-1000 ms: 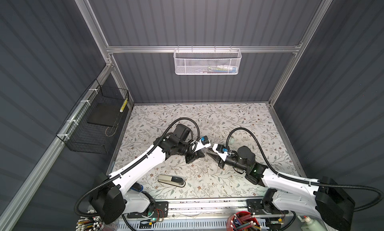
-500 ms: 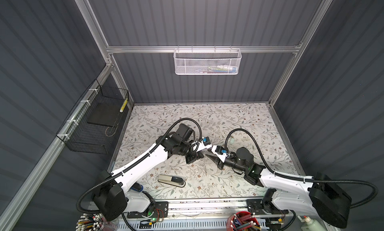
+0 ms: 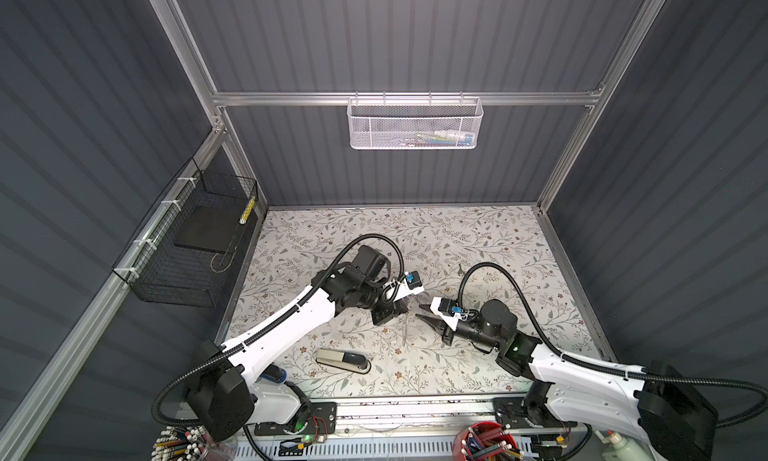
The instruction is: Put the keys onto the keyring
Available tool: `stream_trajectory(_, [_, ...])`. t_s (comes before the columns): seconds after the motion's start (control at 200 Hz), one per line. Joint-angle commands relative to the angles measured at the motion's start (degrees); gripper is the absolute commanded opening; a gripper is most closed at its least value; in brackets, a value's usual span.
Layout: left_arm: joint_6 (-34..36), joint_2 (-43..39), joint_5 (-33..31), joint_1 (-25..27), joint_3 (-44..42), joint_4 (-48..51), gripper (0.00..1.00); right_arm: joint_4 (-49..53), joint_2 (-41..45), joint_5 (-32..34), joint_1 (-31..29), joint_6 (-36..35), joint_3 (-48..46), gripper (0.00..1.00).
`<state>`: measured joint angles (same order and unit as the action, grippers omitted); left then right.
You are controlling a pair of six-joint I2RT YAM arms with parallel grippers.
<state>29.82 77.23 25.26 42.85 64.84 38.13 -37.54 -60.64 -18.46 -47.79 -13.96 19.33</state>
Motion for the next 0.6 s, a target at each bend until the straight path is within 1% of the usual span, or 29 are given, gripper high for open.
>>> stream_trajectory(0.0, [0.47,0.2,1.26,0.45,2.36,0.43,0.0,0.32,-1.67,-3.68,-0.37,0.9,2.43,0.27])
stream_trajectory(0.225, [1.61,0.46,1.76,0.83,2.68,1.18,0.0,-3.64,-2.12,-1.41,-0.55,2.35,1.16,0.26])
stream_trajectory(0.23, [1.62,0.46,1.79,0.83,2.67,1.17,0.0,-3.72,-2.05,-0.26,-0.55,2.37,1.08,0.26])
stream_trajectory(0.255, [1.68,0.46,1.88,0.83,2.67,1.16,0.0,-3.71,-2.0,1.08,-0.55,2.44,1.02,0.27])
stream_trajectory(0.36, [1.55,0.46,2.19,1.01,2.55,0.9,0.0,-3.92,-2.02,2.34,-0.55,2.89,0.97,0.27])
stream_trajectory(0.57, [2.02,0.64,3.06,1.44,2.66,0.55,0.0,-6.23,-3.12,0.97,-0.55,4.02,0.79,0.26])
stream_trajectory(0.595, [2.12,0.64,3.16,1.51,2.64,0.58,0.0,-6.24,-4.66,1.02,-0.55,4.0,0.88,0.26])
